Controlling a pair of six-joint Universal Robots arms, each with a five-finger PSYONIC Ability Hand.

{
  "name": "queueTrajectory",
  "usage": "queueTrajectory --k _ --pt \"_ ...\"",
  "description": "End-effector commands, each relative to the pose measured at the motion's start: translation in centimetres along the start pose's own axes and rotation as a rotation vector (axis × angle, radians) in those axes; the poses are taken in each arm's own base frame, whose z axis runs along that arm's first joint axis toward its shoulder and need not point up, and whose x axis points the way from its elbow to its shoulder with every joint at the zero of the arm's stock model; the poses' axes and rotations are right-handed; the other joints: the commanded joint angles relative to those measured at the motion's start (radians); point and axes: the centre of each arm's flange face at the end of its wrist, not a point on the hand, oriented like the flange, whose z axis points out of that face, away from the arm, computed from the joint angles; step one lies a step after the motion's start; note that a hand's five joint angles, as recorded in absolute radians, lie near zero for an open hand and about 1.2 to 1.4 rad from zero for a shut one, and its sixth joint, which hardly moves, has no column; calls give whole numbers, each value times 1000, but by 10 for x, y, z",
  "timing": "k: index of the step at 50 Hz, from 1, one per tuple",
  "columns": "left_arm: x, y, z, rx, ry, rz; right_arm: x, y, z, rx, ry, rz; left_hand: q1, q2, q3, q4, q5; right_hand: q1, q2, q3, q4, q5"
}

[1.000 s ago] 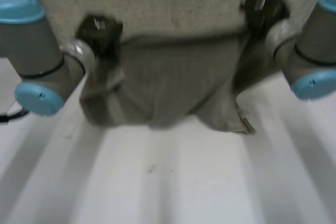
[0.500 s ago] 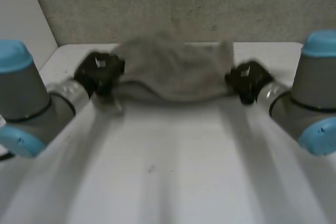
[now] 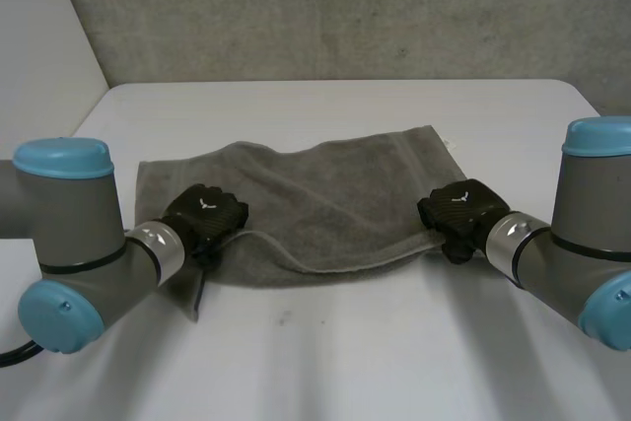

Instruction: Fold the towel.

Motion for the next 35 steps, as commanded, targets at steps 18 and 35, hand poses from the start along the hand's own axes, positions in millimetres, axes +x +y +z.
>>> queueTrajectory --k 18,35 --pt "-9 7 -31 -91 -249 20 6 10 -3 -10 29 33 190 190 190 191 191 443 229 211 203 235" --pt "-20 -48 -91 39 -302 103 44 -45 -47 61 136 -87 715 716 715 716 716 443 229 211 203 235"
